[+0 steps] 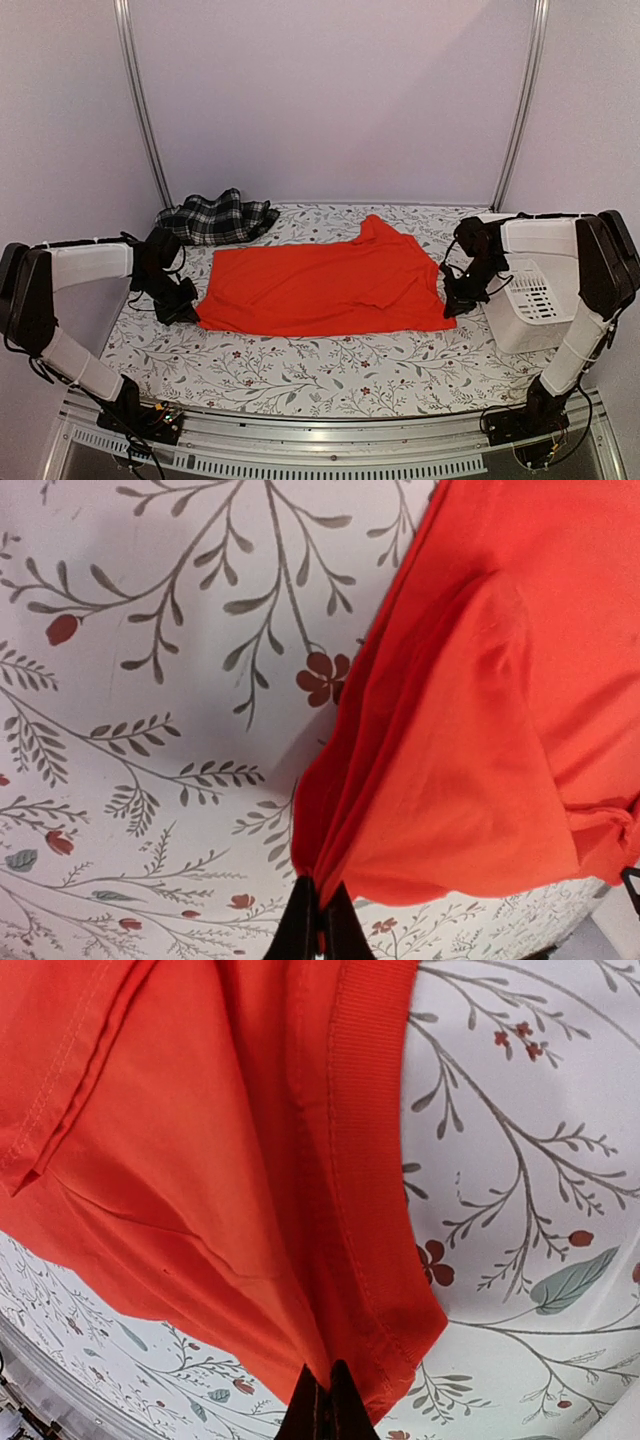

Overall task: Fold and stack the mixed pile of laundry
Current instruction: Move the flattened T-shirt to the center of the board.

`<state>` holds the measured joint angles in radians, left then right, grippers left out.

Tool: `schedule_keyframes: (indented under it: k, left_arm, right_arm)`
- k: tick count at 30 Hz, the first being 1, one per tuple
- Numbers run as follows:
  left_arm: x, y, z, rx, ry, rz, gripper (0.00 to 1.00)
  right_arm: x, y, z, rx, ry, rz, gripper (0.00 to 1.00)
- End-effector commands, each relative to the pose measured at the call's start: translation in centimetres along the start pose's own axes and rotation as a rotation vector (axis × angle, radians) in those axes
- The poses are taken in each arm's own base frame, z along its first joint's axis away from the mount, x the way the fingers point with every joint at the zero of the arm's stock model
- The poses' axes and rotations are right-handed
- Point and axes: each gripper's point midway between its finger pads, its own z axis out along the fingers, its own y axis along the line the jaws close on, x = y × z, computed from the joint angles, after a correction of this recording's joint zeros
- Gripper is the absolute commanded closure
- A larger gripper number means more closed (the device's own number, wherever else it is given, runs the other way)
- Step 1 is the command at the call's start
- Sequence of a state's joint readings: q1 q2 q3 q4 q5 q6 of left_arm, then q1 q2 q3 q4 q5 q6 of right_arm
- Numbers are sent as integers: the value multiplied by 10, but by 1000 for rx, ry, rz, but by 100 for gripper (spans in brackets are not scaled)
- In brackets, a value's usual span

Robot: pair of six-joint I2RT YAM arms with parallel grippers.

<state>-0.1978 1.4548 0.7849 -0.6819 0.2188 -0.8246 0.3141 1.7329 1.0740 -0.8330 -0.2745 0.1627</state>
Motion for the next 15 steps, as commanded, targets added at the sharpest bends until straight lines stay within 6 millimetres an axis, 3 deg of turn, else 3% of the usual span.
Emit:
schedule_keyframes:
  k: [1, 6, 12, 15]
  left_arm:
    - [2, 23, -14, -126, 3, 44, 100]
    - [12, 43, -6, -210, 60, 53, 100]
    - [18, 45, -4, -210, 85, 80, 100]
    - [29, 48, 1, -193, 127, 94, 84]
  right_arm:
    - [25, -8, -3, 44, 46, 33, 100]
    - [36, -15, 0, 79, 68, 48, 100]
    - [41, -8, 7, 60, 99, 34, 100]
    - [46, 8, 16, 28, 144, -11, 100]
